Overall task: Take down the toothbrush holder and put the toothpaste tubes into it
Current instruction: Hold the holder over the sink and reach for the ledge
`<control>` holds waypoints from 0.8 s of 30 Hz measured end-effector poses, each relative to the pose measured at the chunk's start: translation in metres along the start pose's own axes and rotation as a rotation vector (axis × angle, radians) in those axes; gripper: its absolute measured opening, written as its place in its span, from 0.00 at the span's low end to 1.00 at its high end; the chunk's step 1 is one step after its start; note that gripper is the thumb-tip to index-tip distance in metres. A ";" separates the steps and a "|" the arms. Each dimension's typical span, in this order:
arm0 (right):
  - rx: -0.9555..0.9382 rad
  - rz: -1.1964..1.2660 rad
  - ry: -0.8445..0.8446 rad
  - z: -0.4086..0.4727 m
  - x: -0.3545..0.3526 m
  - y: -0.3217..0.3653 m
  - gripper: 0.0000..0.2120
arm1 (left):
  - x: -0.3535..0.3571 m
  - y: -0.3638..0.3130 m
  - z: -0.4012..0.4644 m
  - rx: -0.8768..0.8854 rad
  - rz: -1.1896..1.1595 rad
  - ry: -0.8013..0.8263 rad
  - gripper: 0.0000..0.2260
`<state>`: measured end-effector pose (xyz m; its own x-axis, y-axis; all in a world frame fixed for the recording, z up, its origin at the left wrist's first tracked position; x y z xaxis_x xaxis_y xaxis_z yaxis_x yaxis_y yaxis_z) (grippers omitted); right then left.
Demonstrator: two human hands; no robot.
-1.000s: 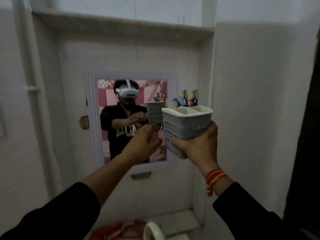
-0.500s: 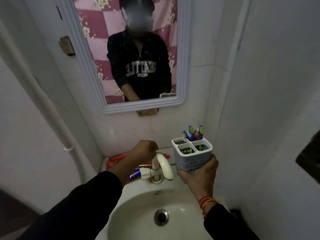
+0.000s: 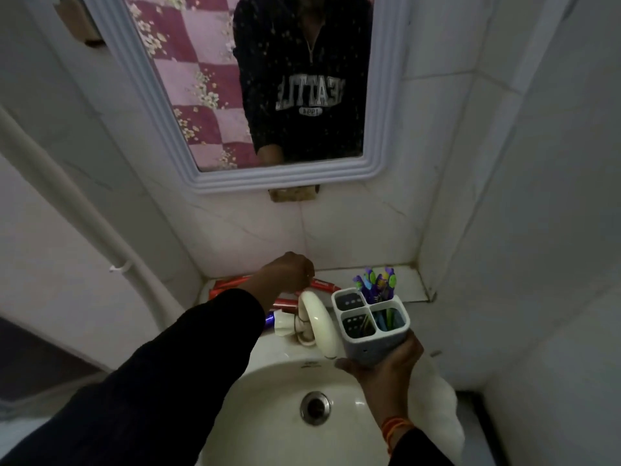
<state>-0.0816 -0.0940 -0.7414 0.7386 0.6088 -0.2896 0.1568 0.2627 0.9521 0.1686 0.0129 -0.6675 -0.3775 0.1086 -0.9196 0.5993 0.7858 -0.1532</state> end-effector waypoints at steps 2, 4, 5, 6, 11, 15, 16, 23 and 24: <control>0.007 -0.018 0.000 0.001 -0.001 -0.002 0.66 | 0.005 -0.002 0.015 0.034 0.055 0.017 0.18; 0.020 -0.045 -0.008 0.001 0.000 -0.002 0.67 | 0.015 -0.002 0.028 0.047 0.095 0.028 0.23; 0.029 -0.052 -0.006 -0.001 0.002 -0.003 0.66 | 0.020 -0.002 0.035 0.062 0.127 0.038 0.24; 0.035 -0.055 -0.005 -0.003 0.004 -0.003 0.65 | 0.026 -0.002 0.040 0.085 0.165 0.050 0.24; 0.075 -0.020 -0.001 -0.002 0.004 -0.005 0.52 | 0.035 -0.008 0.048 0.222 0.401 -0.030 0.13; 0.134 0.114 0.043 0.006 0.004 0.000 0.47 | 0.031 -0.015 0.046 0.307 0.517 -0.094 0.14; 0.144 0.152 0.067 0.006 0.005 0.002 0.46 | 0.029 -0.017 0.045 0.314 0.511 -0.102 0.15; 0.203 0.207 0.158 0.008 0.000 0.001 0.35 | -0.045 -0.057 -0.007 0.257 0.173 -0.145 0.19; 0.230 0.216 0.176 0.008 -0.002 -0.001 0.34 | -0.059 -0.064 -0.018 0.255 0.089 -0.184 0.19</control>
<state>-0.0777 -0.1016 -0.7411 0.6497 0.7566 -0.0731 0.1679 -0.0491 0.9846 0.1403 -0.0327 -0.5966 -0.1952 0.0398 -0.9800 0.7904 0.5980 -0.1332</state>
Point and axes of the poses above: each hand's wrist, its own z-axis towards the middle knuckle, its own x-axis out of the palm, y = z × x, the point moved 5 cm from there along z, towards the middle knuckle, and after that the axes turned 1 degree about x, right-handed, at the moved point
